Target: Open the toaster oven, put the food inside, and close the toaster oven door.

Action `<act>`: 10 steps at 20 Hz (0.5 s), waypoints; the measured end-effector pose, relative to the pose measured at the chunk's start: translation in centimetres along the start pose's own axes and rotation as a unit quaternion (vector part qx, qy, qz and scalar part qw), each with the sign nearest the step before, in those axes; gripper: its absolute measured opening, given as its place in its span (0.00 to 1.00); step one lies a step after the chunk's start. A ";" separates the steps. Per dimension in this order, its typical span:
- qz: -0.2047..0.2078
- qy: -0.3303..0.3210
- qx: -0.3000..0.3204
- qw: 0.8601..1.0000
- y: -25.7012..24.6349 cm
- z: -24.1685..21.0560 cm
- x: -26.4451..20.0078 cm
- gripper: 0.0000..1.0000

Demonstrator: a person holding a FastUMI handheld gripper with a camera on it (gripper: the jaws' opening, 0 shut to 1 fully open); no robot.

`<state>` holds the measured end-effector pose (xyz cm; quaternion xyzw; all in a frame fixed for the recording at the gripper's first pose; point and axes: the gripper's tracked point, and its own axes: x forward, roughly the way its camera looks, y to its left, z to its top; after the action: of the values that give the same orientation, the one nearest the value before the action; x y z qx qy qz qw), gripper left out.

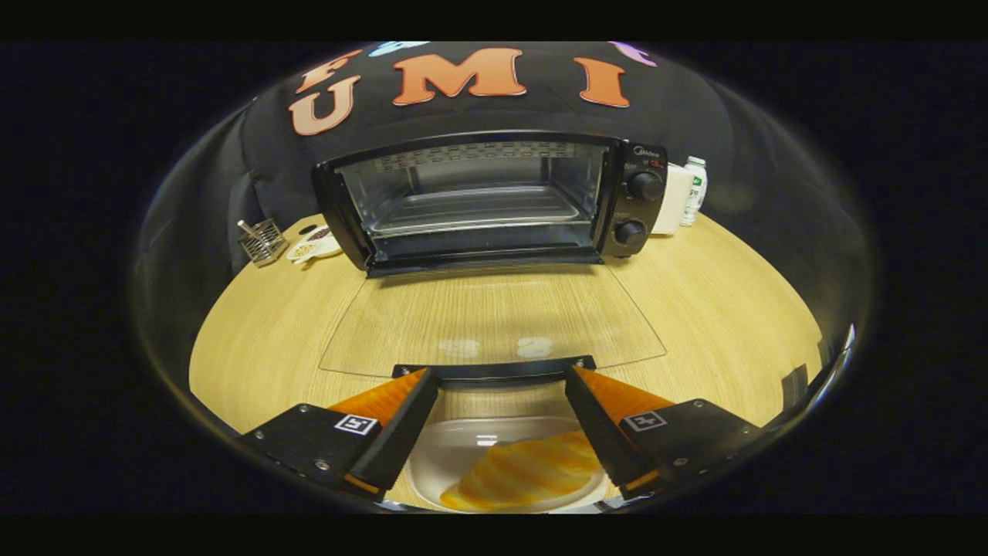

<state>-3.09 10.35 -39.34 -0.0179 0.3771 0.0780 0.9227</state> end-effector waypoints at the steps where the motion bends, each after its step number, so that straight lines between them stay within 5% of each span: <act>1: 0.000 0.001 0.000 1.000 0.0 -0.1 0.1 1.00; 10: -0.011 0.011 0.050 0.999 -0.4 -0.2 -1.0 0.99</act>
<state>-3.85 9.84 -38.81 0.0227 0.3907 0.0484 0.9190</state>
